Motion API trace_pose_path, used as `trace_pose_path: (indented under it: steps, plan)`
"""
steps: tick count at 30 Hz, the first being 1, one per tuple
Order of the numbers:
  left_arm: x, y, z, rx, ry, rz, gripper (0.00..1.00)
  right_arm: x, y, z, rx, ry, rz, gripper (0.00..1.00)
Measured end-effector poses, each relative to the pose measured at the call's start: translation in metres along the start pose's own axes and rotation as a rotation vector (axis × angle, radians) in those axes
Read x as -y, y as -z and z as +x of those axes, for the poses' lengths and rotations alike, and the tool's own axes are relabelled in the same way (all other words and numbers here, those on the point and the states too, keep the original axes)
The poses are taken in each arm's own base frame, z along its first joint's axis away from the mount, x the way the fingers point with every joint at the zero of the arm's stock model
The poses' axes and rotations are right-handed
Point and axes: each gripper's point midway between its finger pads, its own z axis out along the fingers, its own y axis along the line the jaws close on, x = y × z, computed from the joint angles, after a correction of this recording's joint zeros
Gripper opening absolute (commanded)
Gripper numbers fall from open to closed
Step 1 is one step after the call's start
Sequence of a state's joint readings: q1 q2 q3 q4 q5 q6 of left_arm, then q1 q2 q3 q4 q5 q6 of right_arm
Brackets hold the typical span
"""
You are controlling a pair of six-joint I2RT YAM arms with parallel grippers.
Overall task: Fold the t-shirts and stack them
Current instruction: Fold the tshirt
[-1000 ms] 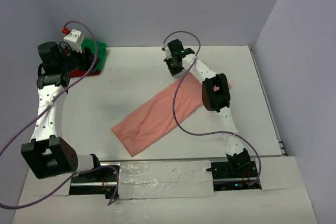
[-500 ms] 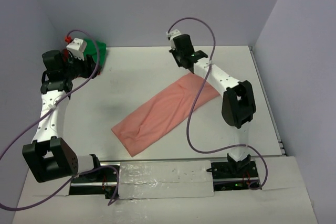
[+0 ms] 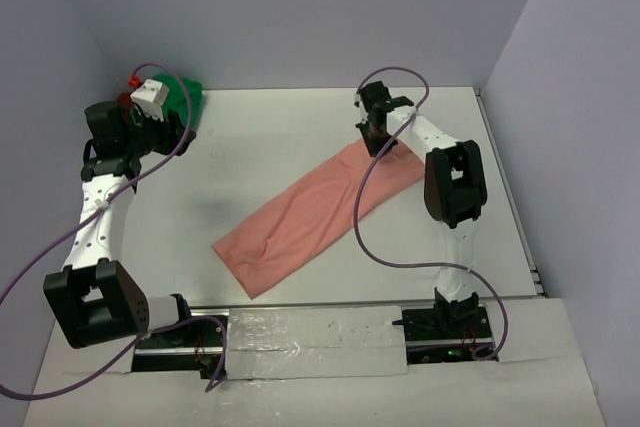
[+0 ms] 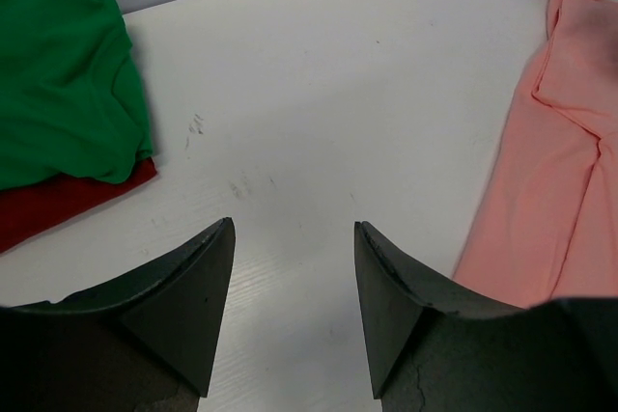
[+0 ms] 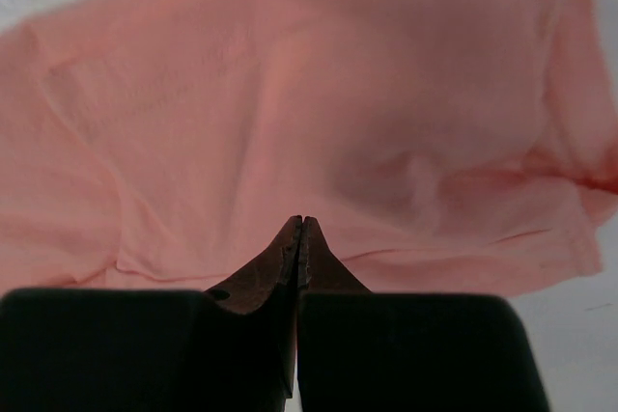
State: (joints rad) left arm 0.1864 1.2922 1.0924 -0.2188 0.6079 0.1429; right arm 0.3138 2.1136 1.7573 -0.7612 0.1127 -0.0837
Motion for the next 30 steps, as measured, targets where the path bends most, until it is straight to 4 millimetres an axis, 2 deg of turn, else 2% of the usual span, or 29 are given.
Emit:
trace_pose_path:
  steps: [3, 10, 13, 15, 18, 21, 25, 30]
  plan:
    - [0.0, 0.0, 0.0, 0.0, -0.003, -0.002, 0.61, -0.01, -0.004, 0.032, -0.107, 0.0, -0.048, 0.0]
    - [-0.001, -0.001, 0.004, -0.007, -0.016, -0.002, 0.61, -0.022, -0.009, 0.08, -0.253, 0.003, -0.101, 0.0]
    - [-0.001, -0.001, 0.007, -0.011, -0.019, 0.001, 0.61, -0.025, -0.009, 0.089, -0.286, -0.011, -0.124, 0.0]
    - [-0.002, -0.003, 0.008, -0.015, -0.02, 0.002, 0.61, -0.026, -0.01, 0.089, -0.291, -0.027, -0.143, 0.0]
    - [-0.003, -0.006, 0.013, -0.024, -0.023, 0.02, 0.61, -0.031, -0.016, 0.082, -0.311, -0.057, -0.188, 0.0]
    - [0.0, -0.009, 0.018, -0.034, -0.027, 0.056, 0.61, -0.037, -0.022, 0.063, -0.287, -0.099, -0.258, 0.0]
    - [0.004, -0.013, 0.025, -0.045, -0.033, 0.105, 0.61, -0.045, -0.036, 0.027, -0.22, -0.149, -0.331, 0.0]
    - [0.01, -0.013, 0.034, -0.061, -0.032, 0.165, 0.61, -0.049, -0.055, -0.033, -0.075, -0.147, -0.364, 0.0]
